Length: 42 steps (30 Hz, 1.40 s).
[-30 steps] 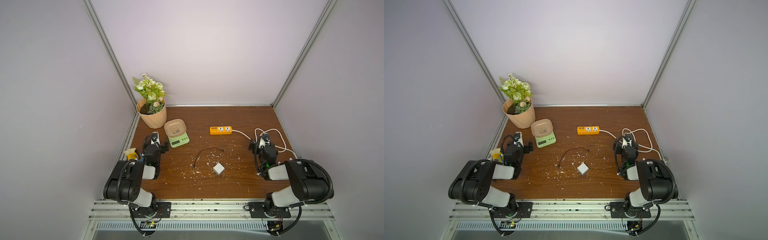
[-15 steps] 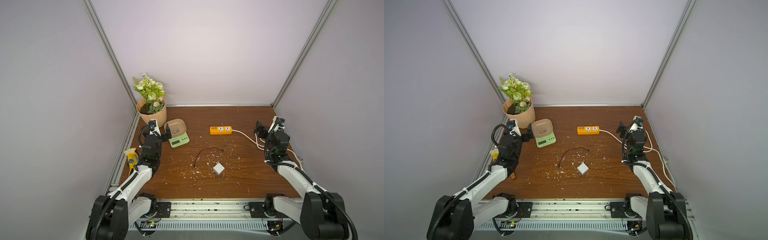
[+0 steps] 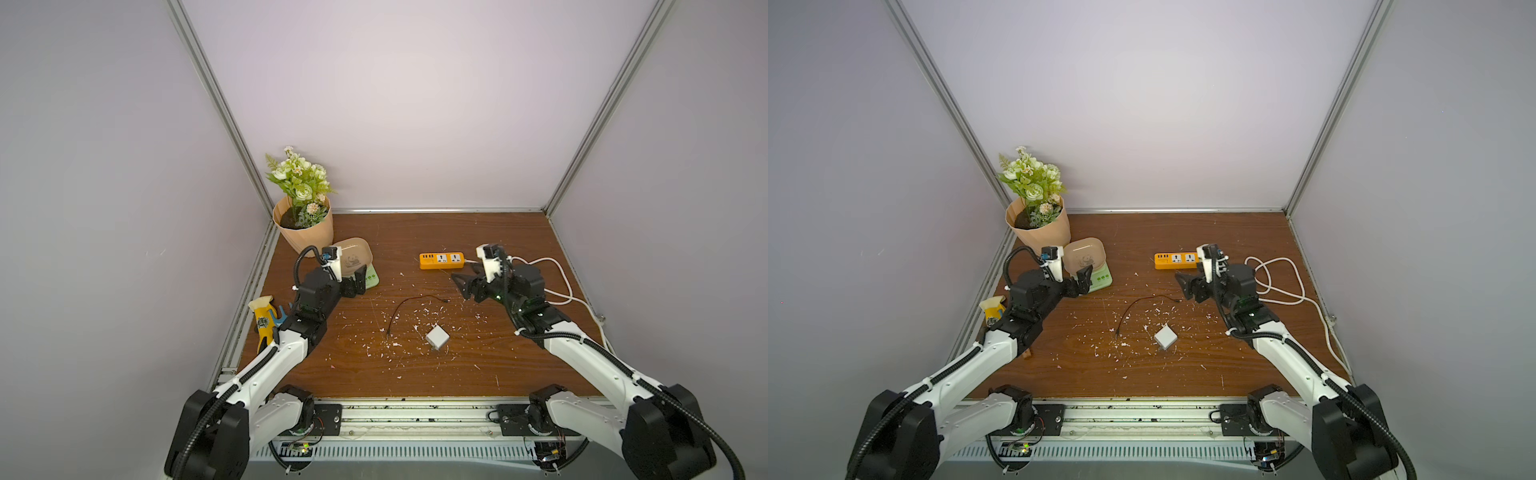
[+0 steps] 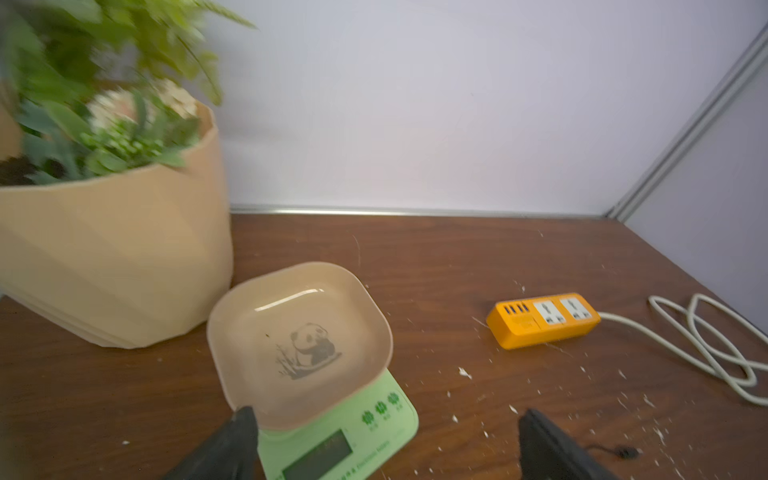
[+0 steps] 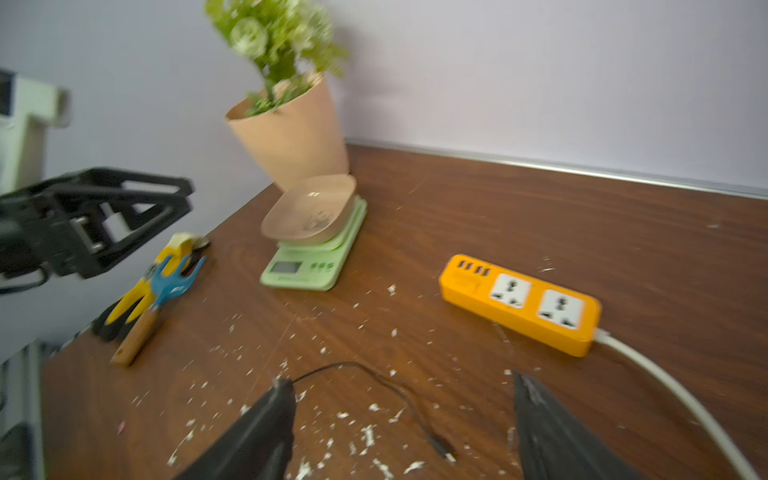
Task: Charge the electronic scale
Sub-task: Pick up the charging cable from the center of the board.
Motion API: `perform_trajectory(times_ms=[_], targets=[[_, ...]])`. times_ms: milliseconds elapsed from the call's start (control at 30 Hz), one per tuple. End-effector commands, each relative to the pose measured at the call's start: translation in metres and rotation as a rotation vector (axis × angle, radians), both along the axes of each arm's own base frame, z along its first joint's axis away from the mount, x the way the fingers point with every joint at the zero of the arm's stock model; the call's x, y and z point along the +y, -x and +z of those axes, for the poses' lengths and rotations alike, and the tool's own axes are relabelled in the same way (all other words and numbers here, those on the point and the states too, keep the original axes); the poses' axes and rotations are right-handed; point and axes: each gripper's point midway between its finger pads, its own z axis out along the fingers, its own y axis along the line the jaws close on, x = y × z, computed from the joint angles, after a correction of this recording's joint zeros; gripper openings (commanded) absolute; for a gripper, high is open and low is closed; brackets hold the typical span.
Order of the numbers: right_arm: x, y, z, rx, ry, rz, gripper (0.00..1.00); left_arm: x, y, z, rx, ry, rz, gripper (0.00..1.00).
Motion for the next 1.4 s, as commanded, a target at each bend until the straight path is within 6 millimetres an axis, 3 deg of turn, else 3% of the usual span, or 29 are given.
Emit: perform_trajectory(times_ms=[0, 200, 567, 833, 1200, 1300, 1367], targets=[[0.040, 0.018, -0.005, -0.138, 0.142, 0.246, 0.80, -0.005, 0.008, -0.002, 0.025, 0.030, -0.021, 0.98], [0.095, 0.041, -0.037, -0.325, 0.311, 0.580, 0.79, 0.007, 0.025, 0.014, -0.056, 0.038, 0.007, 0.98], [0.163, 0.032, -0.096, -0.332, 0.463, 0.910, 0.75, 0.016, 0.042, 0.029, -0.136, 0.063, 0.024, 0.98], [0.176, 0.028, -0.131, -0.288, 0.544, 0.970, 0.75, 0.017, 0.042, 0.026, -0.131, 0.059, 0.029, 0.98], [0.183, 0.019, -0.154, -0.249, 0.603, 0.979, 0.71, 0.020, 0.046, 0.031, -0.152, 0.063, 0.037, 0.98], [0.186, 0.020, -0.155, -0.252, 0.598, 0.985, 0.66, 0.020, 0.047, 0.032, -0.155, 0.065, 0.038, 0.98], [0.187, 0.020, -0.154, -0.252, 0.592, 0.987, 0.57, 0.020, 0.047, 0.033, -0.156, 0.067, 0.039, 0.98]])
